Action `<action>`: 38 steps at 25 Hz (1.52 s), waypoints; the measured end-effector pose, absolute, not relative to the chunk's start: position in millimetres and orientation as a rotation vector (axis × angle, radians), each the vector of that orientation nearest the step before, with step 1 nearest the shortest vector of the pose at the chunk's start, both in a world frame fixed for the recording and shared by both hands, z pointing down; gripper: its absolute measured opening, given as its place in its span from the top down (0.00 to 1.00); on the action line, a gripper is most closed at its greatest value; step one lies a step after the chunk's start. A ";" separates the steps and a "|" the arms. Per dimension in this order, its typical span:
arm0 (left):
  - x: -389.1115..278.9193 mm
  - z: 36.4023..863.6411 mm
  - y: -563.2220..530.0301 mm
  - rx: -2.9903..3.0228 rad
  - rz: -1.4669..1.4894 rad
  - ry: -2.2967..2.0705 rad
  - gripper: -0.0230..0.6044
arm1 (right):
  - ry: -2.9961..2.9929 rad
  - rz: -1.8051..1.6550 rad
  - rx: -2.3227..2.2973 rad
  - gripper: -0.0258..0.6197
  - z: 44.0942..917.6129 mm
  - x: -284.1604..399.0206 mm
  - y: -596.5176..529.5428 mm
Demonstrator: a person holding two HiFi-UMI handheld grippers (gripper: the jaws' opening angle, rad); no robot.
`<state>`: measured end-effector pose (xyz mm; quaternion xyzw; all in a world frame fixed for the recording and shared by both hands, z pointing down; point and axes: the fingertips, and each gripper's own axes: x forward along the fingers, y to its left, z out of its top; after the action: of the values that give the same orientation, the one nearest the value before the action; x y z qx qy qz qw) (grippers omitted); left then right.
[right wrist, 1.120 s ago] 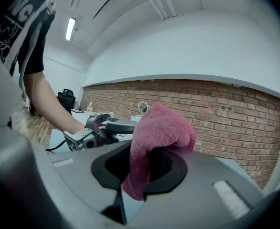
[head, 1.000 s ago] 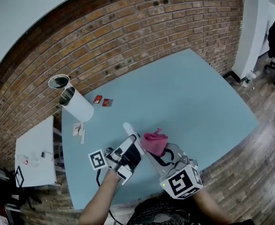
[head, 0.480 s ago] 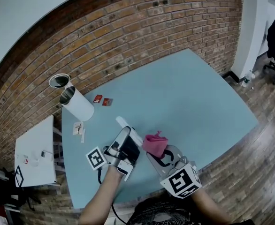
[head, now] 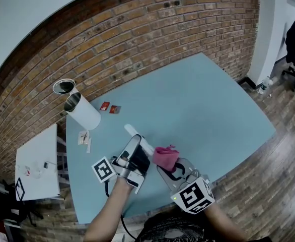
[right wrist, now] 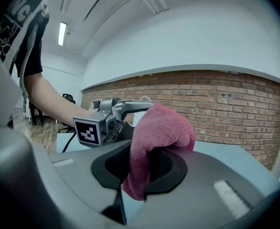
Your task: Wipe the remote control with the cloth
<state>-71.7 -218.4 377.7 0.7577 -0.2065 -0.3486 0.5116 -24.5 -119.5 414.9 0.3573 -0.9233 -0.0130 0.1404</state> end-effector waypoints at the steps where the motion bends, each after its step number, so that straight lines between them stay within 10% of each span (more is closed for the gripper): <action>1: -71.7 380.7 -218.5 1.837 -0.814 -0.511 0.59 | -2.674 -0.044 1.037 0.86 411.5 -23.4 -119.4; 38: -33.9 440.0 -192.9 2.255 -0.103 -0.671 0.59 | -2.875 0.077 1.220 0.86 356.3 7.8 -151.3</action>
<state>-33.9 -192.9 440.0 0.8844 -0.2634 -0.0404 0.3832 7.8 -151.3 356.3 0.3907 -0.9202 0.0247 0.0088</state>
